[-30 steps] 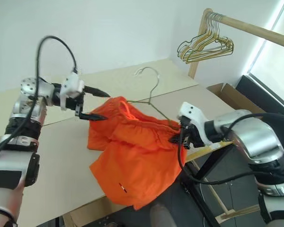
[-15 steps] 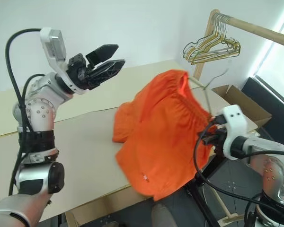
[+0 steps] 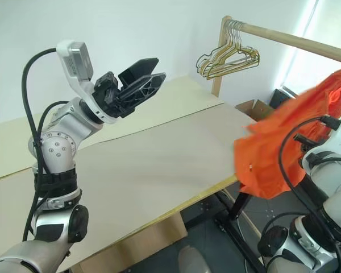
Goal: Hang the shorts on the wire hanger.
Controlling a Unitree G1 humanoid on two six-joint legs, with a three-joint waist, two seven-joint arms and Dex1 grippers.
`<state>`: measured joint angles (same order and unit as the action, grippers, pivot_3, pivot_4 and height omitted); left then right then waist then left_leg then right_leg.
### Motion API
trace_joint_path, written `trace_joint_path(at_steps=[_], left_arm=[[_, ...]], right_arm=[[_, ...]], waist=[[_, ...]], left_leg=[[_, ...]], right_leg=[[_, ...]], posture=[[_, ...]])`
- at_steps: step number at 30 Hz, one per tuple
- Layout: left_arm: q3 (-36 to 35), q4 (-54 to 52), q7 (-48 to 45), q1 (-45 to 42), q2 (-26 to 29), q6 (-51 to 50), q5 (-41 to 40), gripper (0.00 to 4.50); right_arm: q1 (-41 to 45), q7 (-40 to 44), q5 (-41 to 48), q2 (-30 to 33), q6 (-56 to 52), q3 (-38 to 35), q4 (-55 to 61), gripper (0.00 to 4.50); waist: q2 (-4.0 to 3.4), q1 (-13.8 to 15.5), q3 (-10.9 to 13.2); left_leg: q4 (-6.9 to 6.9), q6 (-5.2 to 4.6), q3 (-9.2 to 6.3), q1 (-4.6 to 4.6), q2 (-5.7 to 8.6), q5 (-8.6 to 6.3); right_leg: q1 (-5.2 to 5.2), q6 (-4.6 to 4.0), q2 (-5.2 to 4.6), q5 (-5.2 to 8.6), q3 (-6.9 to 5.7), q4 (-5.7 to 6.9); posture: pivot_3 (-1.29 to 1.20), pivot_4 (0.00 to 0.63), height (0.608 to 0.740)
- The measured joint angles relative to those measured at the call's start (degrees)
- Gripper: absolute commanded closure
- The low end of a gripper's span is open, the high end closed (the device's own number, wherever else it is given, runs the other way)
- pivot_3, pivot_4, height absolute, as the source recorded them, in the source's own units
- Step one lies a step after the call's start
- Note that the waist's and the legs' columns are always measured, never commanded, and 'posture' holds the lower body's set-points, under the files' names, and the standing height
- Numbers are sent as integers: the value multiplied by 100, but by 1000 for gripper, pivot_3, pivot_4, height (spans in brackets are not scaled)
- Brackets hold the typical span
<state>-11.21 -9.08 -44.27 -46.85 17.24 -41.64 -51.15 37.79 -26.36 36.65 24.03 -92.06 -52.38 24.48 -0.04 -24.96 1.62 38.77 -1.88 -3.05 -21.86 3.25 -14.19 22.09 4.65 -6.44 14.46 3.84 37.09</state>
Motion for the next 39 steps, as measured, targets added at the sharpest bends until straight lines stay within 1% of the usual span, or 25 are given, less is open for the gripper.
trace_joint_path(at_steps=[5,10,12,14,16,18,20,21,23,26,27,28,29,32,35,37,39], left_arm=[[9,-38,11,42,145,1,-15,89],[20,-151,39,112,238,3,-60,89],[33,-153,35,174,296,11,-54,89],[58,-153,30,204,324,12,-55,89],[78,-153,22,204,346,18,-56,89],[103,-166,5,205,355,22,-57,89],[115,-200,-22,225,384,23,-56,0],[118,-235,-27,253,401,24,-55,0],[121,-248,-30,273,417,25,-55,0],[135,-250,-28,286,451,34,-48,0],[139,-250,-25,287,457,41,-45,0],[141,-250,-24,288,460,44,-44,0],[142,-250,-23,290,470,47,-43,0],[145,-250,-24,298,486,51,-35,0],[150,-252,-24,312,511,55,-6,0],[150,-252,-23,322,522,55,4,0],[152,-253,-22,326,532,55,5,0]], right_arm=[[473,-896,663,317,0,-437,-752,4500],[869,-1526,1137,997,0,-973,-1960,4500],[947,-1675,1182,1286,0,-1190,-2482,4500],[958,-1767,1184,1535,0,-1307,-2945,4500],[957,-1794,1188,1658,0,-1348,-3205,4500],[957,-1822,1193,1709,0,-1346,-3308,4500],[952,-1869,1194,1709,0,-1331,-3313,3867],[941,-1876,1196,1708,1,-1322,-3312,3695],[878,-1873,1196,1704,0,-1275,-3300,3118],[820,-1864,1183,1672,0,-1047,-3156,2163],[817,-1862,1167,1672,0,-970,-3062,1757],[818,-1854,1137,1672,0,-928,-2994,1486],[818,-1822,1061,1673,0,-857,-2900,1086],[818,-1715,762,1702,0,-659,-2726,80],[787,-1496,319,1811,16,-352,-2515,24],[610,-1370,-42,1911,153,56,-2190,24],[359,-1273,-472,1972,516,528,-1866,24]], waist=[[0,1,0],[0,50,1],[2,61,2],[5,76,8],[4,65,11],[7,53,13],[6,54,12],[6,58,13],[5,72,12],[3,85,12],[3,99,12],[3,113,12],[2,134,12],[1,209,12],[-1,286,14],[-4,349,14],[-4,381,14]], left_leg=[[1,-4,1,3,-1,-2],[1,-12,10,6,2,-6],[0,-22,14,26,3,-12],[0,-43,16,66,1,-25],[-5,-56,18,80,-4,-35],[-4,-64,22,103,-4,-42],[-4,-64,24,115,-4,-42],[-3,-64,24,117,-4,-42],[-3,-65,24,115,-4,-42],[-3,-70,28,111,-2,-45],[-3,-72,28,110,-2,-47],[-3,-74,28,108,-2,-48],[-3,-76,28,104,-1,-49],[-3,-79,31,101,1,-51],[-3,-79,31,94,2,-51],[-3,-78,30,87,1,-51],[-3,-76,30,83,1,-53]], right_leg=[[-6,0,5,0,-5,-6],[-21,2,8,1,-8,-22],[-54,4,9,2,-12,-39],[-106,11,11,7,-16,-70],[-165,60,16,25,-18,-116],[-199,73,15,25,-15,-140],[-199,85,15,17,-12,-156],[-199,88,15,15,-11,-160],[-198,93,14,12,-10,-168],[-196,100,11,6,-5,-181],[-196,102,10,4,-5,-187],[-195,103,11,2,-5,-193],[-193,105,10,0,-4,-197],[-189,106,7,-2,0,-201],[-182,107,6,-2,-1,-201],[-174,108,6,-2,-2,-201],[-170,108,5,-2,-2,-201]], posture=[[-411,5,740],[-408,6,740],[-407,8,740],[-406,8,740],[-404,9,740],[-402,9,740],[-401,10,740],[-398,12,740],[-397,11,740],[-391,12,740],[-389,13,740],[-389,13,740],[-387,14,740],[-385,13,740],[-385,14,740],[-384,14,740],[-385,14,740]])
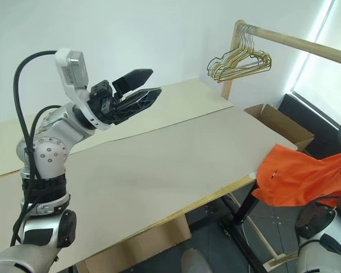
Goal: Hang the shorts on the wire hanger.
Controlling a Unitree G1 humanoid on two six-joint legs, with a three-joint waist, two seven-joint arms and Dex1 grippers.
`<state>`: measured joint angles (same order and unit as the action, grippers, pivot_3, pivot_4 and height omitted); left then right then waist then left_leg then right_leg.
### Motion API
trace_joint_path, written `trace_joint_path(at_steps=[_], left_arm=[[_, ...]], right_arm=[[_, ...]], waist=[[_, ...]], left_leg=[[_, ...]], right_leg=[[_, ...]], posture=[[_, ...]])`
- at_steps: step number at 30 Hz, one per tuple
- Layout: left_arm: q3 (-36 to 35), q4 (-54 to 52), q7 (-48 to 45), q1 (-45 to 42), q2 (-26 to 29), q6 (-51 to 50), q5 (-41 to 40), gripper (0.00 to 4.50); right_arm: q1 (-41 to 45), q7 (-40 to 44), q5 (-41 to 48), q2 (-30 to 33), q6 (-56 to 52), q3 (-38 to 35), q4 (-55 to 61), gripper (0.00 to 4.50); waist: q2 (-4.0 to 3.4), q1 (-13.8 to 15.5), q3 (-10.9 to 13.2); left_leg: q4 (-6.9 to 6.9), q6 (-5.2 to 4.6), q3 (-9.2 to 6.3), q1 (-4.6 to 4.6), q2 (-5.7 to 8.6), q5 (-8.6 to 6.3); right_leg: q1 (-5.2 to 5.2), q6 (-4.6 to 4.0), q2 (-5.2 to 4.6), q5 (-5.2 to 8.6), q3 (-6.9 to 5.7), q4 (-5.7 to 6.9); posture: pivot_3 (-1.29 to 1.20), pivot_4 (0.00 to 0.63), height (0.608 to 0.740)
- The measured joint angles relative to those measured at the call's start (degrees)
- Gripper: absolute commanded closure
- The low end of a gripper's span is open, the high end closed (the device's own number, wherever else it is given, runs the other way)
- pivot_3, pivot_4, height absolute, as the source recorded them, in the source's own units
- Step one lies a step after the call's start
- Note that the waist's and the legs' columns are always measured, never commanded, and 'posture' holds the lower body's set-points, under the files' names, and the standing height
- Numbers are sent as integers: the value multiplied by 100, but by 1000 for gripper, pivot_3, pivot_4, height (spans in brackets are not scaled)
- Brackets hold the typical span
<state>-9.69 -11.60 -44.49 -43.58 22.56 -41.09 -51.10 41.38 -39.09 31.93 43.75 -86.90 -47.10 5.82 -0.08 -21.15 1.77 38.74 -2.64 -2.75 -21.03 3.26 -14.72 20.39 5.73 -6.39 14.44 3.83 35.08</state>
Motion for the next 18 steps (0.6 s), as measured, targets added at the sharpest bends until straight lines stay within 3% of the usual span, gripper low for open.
trace_joint_path(at_steps=[9,13,16,18], left_arm=[[10,-8,-5,2,49,0,1,0],[10,-8,-11,2,105,0,22,0],[15,-18,-41,24,246,31,103,0],[65,-103,-149,203,534,112,271,0]], right_arm=[[-1317,49,-2422,476,2314,2033,1171,24],[-1529,48,-3632,605,3693,3040,1549,24],[-1503,795,-3755,495,4805,3624,1753,24],[-1392,2199,-2766,16,5142,3692,1904,24]], waist=[[-1,6,1],[-1,-45,1],[5,-69,3],[25,-108,13]], left_leg=[[0,4,0,-3,3,-3],[0,6,0,4,3,-3],[0,7,-2,18,-1,-3],[-1,9,-6,30,-10,-5]], right_leg=[[9,5,-5,0,6,0],[10,9,-2,-1,10,2],[-4,11,7,-2,10,0],[-22,12,16,-3,8,-1]], posture=[[-383,10,740],[-365,3,740],[-333,0,740],[-305,0,740]])
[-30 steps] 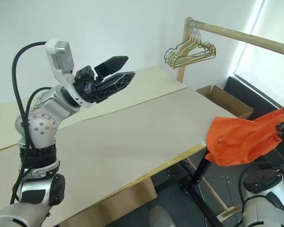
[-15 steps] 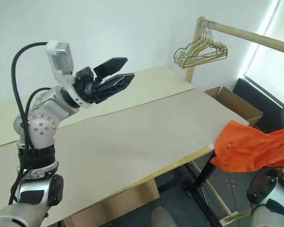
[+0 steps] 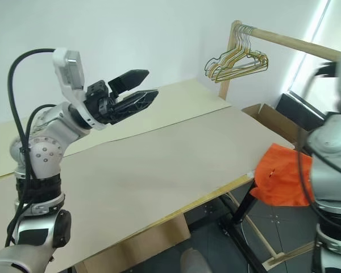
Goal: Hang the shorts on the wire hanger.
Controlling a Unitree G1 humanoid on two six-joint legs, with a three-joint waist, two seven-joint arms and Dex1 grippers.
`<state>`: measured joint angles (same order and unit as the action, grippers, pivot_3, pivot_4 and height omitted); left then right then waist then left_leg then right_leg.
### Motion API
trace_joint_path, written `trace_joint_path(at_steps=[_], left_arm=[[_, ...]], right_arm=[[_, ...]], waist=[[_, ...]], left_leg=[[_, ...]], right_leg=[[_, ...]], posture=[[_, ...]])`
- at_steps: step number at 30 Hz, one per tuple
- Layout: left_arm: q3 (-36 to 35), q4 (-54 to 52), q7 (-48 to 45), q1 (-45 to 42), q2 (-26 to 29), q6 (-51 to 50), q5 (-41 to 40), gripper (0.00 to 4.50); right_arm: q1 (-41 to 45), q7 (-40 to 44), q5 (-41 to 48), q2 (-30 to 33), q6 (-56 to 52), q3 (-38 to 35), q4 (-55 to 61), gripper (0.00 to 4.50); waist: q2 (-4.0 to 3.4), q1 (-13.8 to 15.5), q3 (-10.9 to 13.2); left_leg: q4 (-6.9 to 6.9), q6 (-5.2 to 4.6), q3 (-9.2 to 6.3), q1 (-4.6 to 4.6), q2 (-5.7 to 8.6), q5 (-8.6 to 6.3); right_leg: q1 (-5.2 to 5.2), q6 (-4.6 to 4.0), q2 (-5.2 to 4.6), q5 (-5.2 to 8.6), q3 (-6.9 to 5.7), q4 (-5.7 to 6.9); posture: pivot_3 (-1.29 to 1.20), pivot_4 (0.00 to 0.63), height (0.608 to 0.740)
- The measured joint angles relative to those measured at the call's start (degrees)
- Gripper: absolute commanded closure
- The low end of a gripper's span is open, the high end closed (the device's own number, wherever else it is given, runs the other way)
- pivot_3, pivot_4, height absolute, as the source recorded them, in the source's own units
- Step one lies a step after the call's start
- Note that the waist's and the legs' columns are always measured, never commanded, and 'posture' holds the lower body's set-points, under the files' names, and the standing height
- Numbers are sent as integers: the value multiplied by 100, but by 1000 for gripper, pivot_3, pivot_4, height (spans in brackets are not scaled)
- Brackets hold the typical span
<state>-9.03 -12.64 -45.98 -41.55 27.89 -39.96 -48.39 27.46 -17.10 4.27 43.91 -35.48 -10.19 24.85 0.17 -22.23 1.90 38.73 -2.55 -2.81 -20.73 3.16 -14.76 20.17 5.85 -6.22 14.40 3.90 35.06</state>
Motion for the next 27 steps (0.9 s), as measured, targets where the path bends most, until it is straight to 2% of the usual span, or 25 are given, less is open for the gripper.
trace_joint_path(at_steps=[4,7,9,10,12,13,15,21,27], left_arm=[[67,-179,-333,756,661,139,346,0],[-94,-265,-405,1308,950,225,463,0],[-139,-490,-447,1767,1353,497,828,0],[-142,-506,-457,1827,1393,516,885,0],[-148,-526,-470,1916,1416,604,1035,0],[-333,-828,-469,2377,1630,762,1170,0],[-556,-1021,-410,2949,1751,712,1254,0],[-795,-1395,-284,3091,1893,695,1226,0],[-800,-1413,-253,3100,1936,595,1205,0]], right_arm=[[-309,2279,1258,-211,504,248,12,24],[-233,3551,1750,-249,665,553,-187,24],[-91,4476,2054,-219,656,799,-459,24],[-91,4599,2090,-211,652,827,-494,24],[-75,4912,2181,-212,637,953,-579,24],[87,5489,2221,-181,712,1087,-744,24],[200,6087,2217,-107,816,1209,-1115,24],[426,6502,1935,-324,1062,1410,-1622,24],[424,6583,1786,-404,1125,1408,-1649,24]], waist=[[2,95,5],[8,304,10],[9,509,11],[9,558,11],[8,970,12],[3,1188,8],[5,1459,9],[6,2032,10],[6,2193,10]], left_leg=[[-6,5,-4,-5,1,-5],[-6,6,-10,-28,0,-6],[-8,7,-7,-48,2,-6],[-7,7,-7,-49,1,-6],[-7,11,-12,-77,2,-5],[-11,17,-2,-105,3,-5],[-9,28,-3,-144,5,0],[-13,55,-2,-158,2,17],[-12,62,4,-157,1,22]], right_leg=[[17,-12,-1,-6,0,8],[50,-50,-2,-29,-1,11],[90,-62,-3,-37,8,23],[93,-62,-3,-37,8,24],[133,-65,-7,-37,1,32],[199,-74,-10,-40,13,43],[226,-84,-12,-35,7,72],[284,-116,-6,-37,-2,94],[284,-127,1,-43,-3,96]], posture=[[-214,0,740],[-149,0,740],[-117,0,740],[-56,0,740],[-34,0,740],[-24,0,740],[-6,0,740],[3,0,740],[-6,0,740]])
